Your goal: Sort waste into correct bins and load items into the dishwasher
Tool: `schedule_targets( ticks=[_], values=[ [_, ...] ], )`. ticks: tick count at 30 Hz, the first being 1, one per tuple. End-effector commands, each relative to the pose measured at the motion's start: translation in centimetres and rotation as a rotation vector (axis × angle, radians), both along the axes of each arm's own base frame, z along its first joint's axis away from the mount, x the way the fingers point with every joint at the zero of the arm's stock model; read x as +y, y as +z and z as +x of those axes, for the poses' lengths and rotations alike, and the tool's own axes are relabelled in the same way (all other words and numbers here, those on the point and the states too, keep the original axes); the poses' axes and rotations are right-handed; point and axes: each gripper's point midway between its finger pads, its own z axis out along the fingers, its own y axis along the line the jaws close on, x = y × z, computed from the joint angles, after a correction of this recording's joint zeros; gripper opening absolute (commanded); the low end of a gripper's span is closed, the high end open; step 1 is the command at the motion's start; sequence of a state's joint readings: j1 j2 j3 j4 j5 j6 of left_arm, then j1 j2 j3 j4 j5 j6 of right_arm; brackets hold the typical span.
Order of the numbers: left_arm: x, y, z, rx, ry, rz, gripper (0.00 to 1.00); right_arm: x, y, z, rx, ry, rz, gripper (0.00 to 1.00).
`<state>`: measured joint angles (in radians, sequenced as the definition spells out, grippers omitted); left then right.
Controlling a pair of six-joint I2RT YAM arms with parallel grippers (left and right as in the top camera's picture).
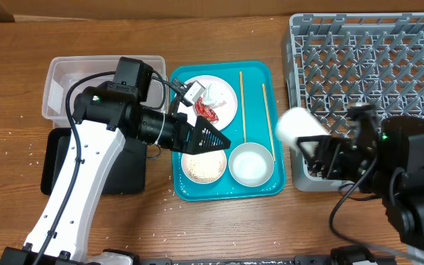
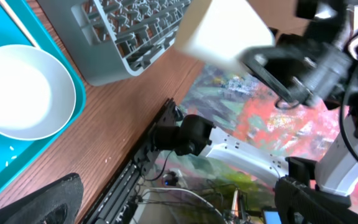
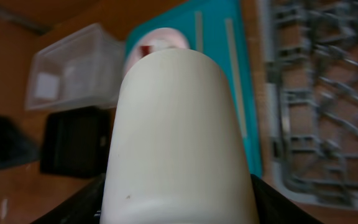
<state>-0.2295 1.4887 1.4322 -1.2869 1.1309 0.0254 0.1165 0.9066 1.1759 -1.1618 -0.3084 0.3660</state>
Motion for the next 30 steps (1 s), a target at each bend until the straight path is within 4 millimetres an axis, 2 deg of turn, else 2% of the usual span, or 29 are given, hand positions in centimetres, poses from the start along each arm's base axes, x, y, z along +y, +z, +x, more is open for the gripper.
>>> schedule_targets(
  ticks=[1, 4, 14, 15, 16, 18, 21, 23, 30],
  values=[
    [0.1, -0.2, 0.0, -0.011, 0.005, 0.025, 1.00, -5.7, -1.4, 1.2, 0.061, -0.273, -0.145, 0.52],
    [0.2, -0.4, 0.1, -0.013, 0.008, 0.039, 1.00, -7.0, -3.4, 1.7, 0.154, -0.302, -0.194, 0.52],
    [0.2, -0.4, 0.1, -0.013, 0.008, 0.039, 1.00, -8.0, -10.5, 4.8, 0.419, -0.263, -0.304, 0.54],
    [0.2, -0.4, 0.1, -0.013, 0.008, 0.039, 1.00, -8.1, -11.1, 5.0, 0.436, -0.264, -0.313, 0.58],
    [0.2, -0.4, 0.1, -0.013, 0.008, 0.039, 1.00, -8.2, -11.6, 5.5, 0.446, -0.262, -0.316, 0.67],
    [0.2, -0.4, 0.1, -0.013, 0.008, 0.039, 1.00, -7.7, -11.8, 6.2, 0.442, -0.223, -0.309, 0.75],
    [0.3, -0.6, 0.2, -0.015, 0.011, 0.051, 1.00, -7.2, -11.0, 7.2, 0.412, -0.201, -0.283, 0.86],
    [0.5, -1.1, 0.3, -0.015, 0.022, 0.087, 1.00, -7.2, -9.6, 7.6, 0.378, -0.205, -0.279, 0.88],
    [1.4, -2.5, 0.5, 0.002, 0.053, 0.185, 0.99, -5.0, -2.4, 7.5, 0.201, -0.157, -0.156, 0.92]
  ],
)
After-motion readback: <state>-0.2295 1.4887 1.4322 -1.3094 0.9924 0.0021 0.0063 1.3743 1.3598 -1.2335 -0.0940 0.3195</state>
